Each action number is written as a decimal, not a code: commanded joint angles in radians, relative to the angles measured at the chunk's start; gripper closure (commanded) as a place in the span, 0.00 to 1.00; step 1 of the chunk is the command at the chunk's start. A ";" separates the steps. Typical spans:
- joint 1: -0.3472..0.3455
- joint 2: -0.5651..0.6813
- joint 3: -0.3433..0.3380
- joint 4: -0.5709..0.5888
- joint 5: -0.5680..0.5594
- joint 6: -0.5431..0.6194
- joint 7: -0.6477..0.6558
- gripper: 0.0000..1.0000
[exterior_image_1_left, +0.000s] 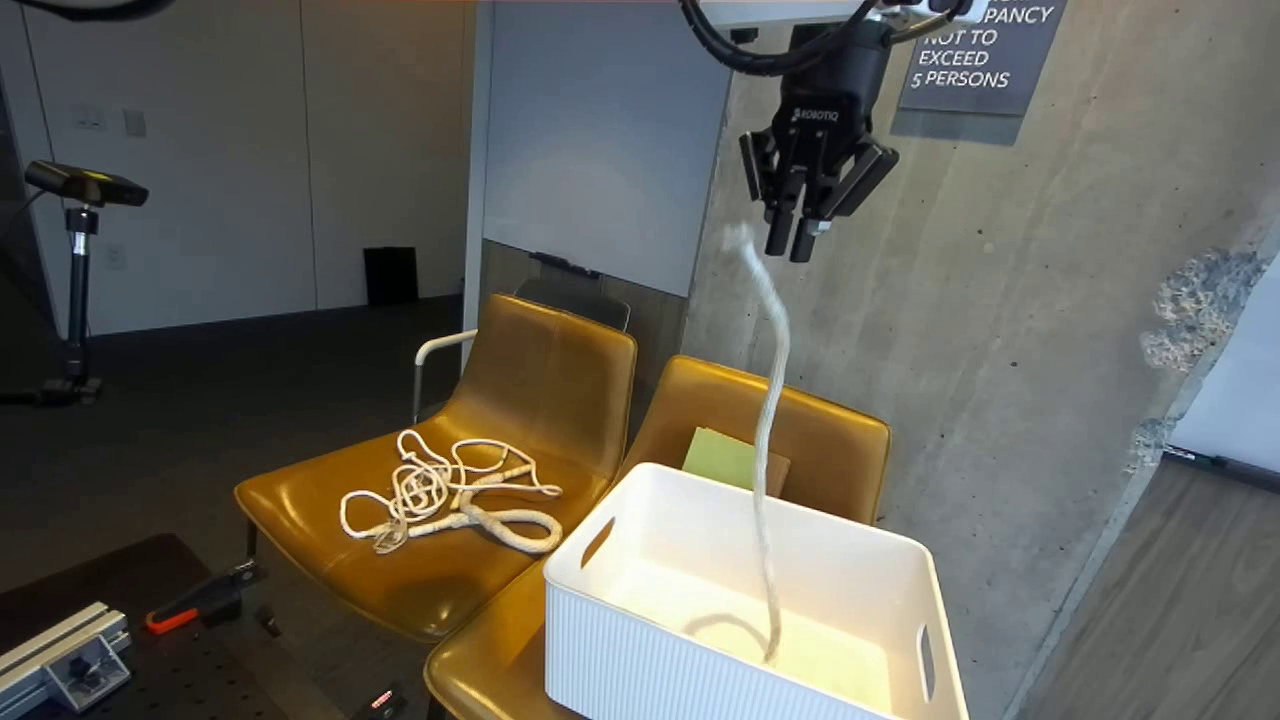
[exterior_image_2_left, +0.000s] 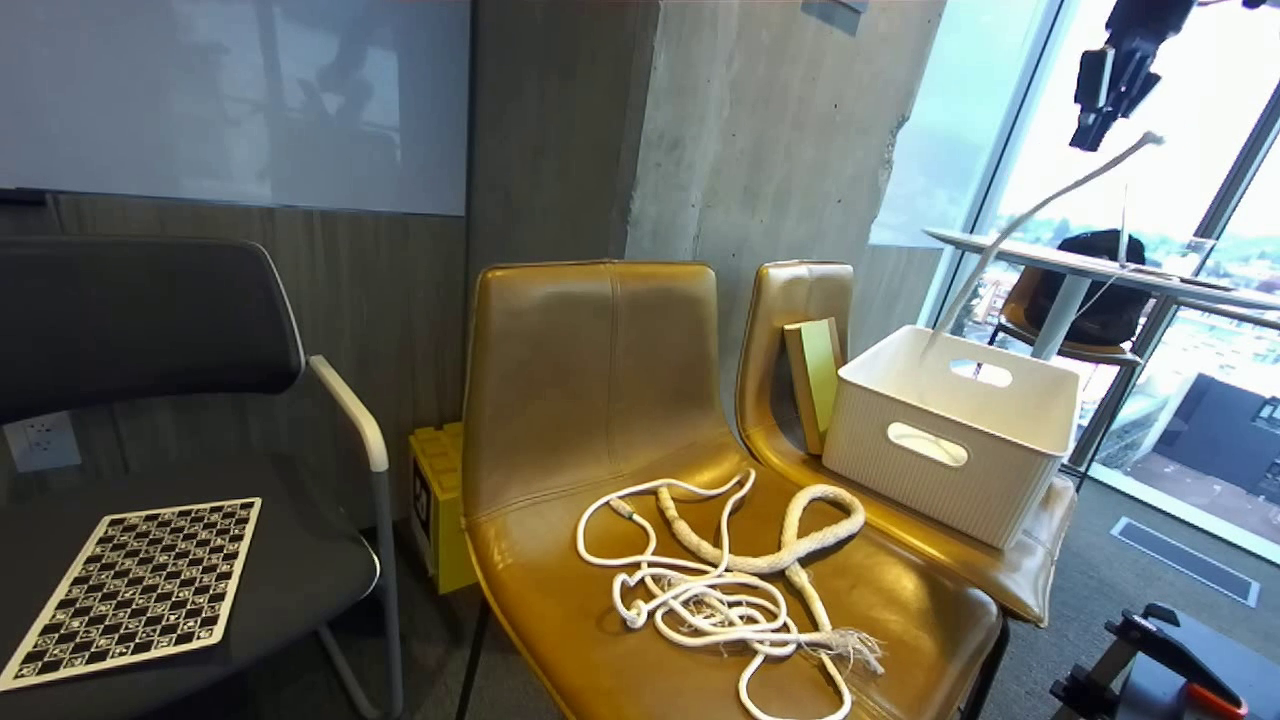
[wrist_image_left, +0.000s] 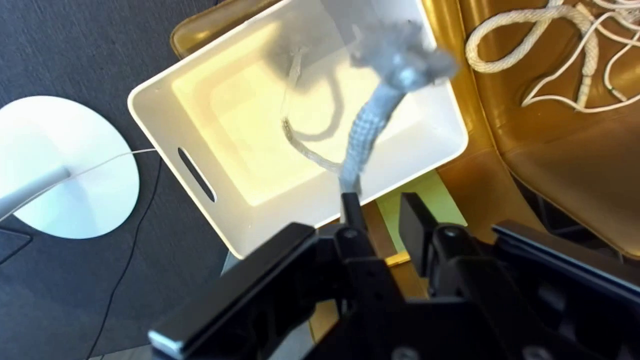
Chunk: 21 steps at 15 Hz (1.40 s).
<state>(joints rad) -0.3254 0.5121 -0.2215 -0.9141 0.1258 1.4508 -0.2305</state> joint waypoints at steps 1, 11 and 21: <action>0.052 -0.113 -0.002 -0.184 -0.048 0.047 -0.015 0.42; 0.237 -0.381 0.094 -0.707 -0.125 0.402 -0.239 0.00; 0.401 -0.313 0.251 -1.160 -0.458 0.958 -0.047 0.00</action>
<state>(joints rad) 0.0448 0.1703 0.0268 -1.9873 -0.1915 2.3315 -0.3661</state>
